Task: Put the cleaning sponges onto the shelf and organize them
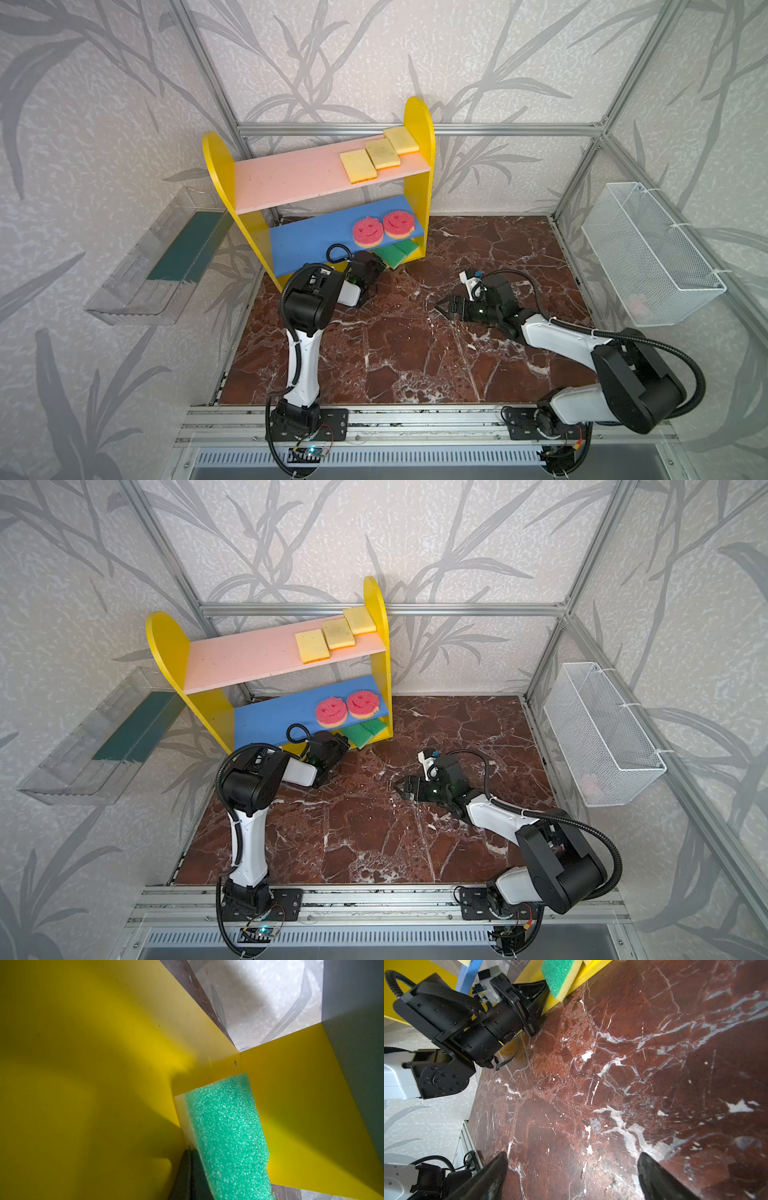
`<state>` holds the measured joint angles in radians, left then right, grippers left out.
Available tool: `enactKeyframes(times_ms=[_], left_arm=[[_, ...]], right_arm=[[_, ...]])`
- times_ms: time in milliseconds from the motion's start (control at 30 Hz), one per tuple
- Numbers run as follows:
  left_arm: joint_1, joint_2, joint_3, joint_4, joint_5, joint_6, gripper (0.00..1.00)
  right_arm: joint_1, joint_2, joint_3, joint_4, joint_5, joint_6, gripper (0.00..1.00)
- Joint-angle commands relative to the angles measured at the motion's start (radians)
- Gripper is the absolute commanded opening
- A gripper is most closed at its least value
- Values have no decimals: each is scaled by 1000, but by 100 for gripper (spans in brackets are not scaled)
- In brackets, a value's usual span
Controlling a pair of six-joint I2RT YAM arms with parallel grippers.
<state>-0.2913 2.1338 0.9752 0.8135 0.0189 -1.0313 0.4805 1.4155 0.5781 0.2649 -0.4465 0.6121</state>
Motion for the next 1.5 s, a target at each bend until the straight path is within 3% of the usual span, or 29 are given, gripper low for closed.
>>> enactKeyframes(times_ms=[0, 133, 233, 367, 467, 533, 667, 833, 1000, 1467], left_arm=[[15, 8, 1, -42, 10, 27, 0], [16, -30, -58, -18, 11, 48, 12], [17, -60, -119, 19, 12, 50, 28], [18, -95, -200, 82, 28, 44, 39], [18, -115, -254, 126, 46, 39, 44], [18, -134, -289, 141, 53, 42, 46], [18, -183, -356, 144, 65, 60, 47], [17, -253, -451, 160, 68, 78, 47], [18, -304, -515, 180, 81, 84, 47], [19, -437, -597, 150, 85, 120, 47]], right_arm=[[-2, 19, 7, 12, -6, -14, 92], [0, 59, 35, 8, -14, -19, 81], [0, 100, 63, 28, -21, -3, 60], [0, 178, 114, 104, -15, 59, 31], [0, 276, 157, 240, -4, 125, 15], [1, 378, 211, 339, -19, 180, 10], [2, 594, 383, 468, -54, 287, 8], [18, 774, 583, 488, -49, 328, 16], [43, 855, 699, 382, -12, 297, 16], [98, 997, 838, 383, 33, 349, 11]])
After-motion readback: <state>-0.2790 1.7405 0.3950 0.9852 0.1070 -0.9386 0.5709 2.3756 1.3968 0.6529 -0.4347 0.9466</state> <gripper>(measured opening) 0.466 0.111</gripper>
